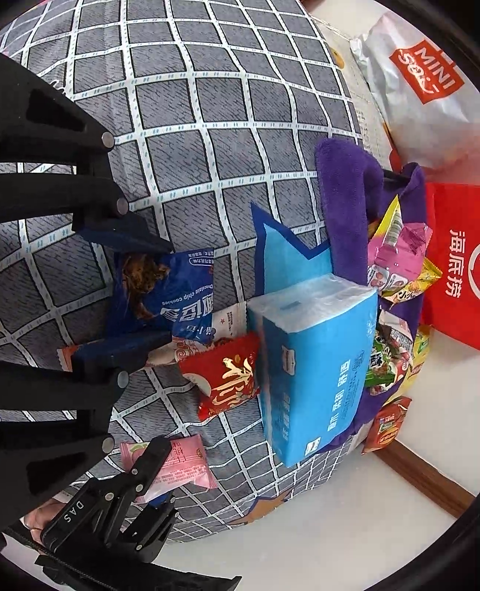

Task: Organize snacks
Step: 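Grasp the blue snack bag with the left tool while the right tool holds the pink wrapper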

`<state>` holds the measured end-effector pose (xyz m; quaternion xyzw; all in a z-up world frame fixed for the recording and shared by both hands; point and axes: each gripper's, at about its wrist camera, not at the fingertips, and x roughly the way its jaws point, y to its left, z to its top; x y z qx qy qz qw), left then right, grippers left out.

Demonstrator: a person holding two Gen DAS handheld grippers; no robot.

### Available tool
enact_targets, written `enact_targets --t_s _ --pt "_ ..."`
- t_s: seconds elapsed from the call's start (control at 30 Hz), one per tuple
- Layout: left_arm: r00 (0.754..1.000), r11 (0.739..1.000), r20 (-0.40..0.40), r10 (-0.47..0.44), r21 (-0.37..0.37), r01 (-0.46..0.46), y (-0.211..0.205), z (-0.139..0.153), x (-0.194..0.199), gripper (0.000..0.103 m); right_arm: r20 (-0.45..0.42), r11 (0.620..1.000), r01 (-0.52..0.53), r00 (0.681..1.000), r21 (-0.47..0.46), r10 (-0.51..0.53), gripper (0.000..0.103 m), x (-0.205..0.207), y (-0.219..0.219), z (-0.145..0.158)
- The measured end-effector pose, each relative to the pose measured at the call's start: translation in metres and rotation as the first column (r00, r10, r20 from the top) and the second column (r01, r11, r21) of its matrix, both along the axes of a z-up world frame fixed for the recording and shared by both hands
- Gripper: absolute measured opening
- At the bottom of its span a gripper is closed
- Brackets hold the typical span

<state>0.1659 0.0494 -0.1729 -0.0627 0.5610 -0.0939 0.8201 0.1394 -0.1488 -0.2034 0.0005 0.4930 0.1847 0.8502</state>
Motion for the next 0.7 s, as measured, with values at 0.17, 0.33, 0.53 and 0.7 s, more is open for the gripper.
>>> enact_targets --t_s 0.17,0.33,0.53,0.7 --pt "1.000 1.000 0.020 0.015 -0.011 -0.015 0.009 0.010 -0.005 0.038 0.004 1.000 0.002 1.000 0.021 -0.003 0.027 -0.001 -0.003 0.005" --pt "0.998 1.000 0.052 0.018 -0.024 -0.017 0.010 0.028 -0.011 0.038 0.023 0.999 0.010 1.000 0.044 -0.011 0.027 -0.001 -0.009 0.016" --pt "0.995 0.999 0.099 -0.007 -0.030 0.010 -0.001 0.053 -0.014 0.038 0.040 0.997 0.027 0.999 0.072 -0.030 0.027 0.002 -0.019 0.034" --pt "0.991 0.999 0.136 -0.011 -0.039 0.016 -0.008 0.068 -0.013 0.038 0.080 0.995 0.044 0.995 0.088 -0.051 0.027 0.006 -0.027 0.052"
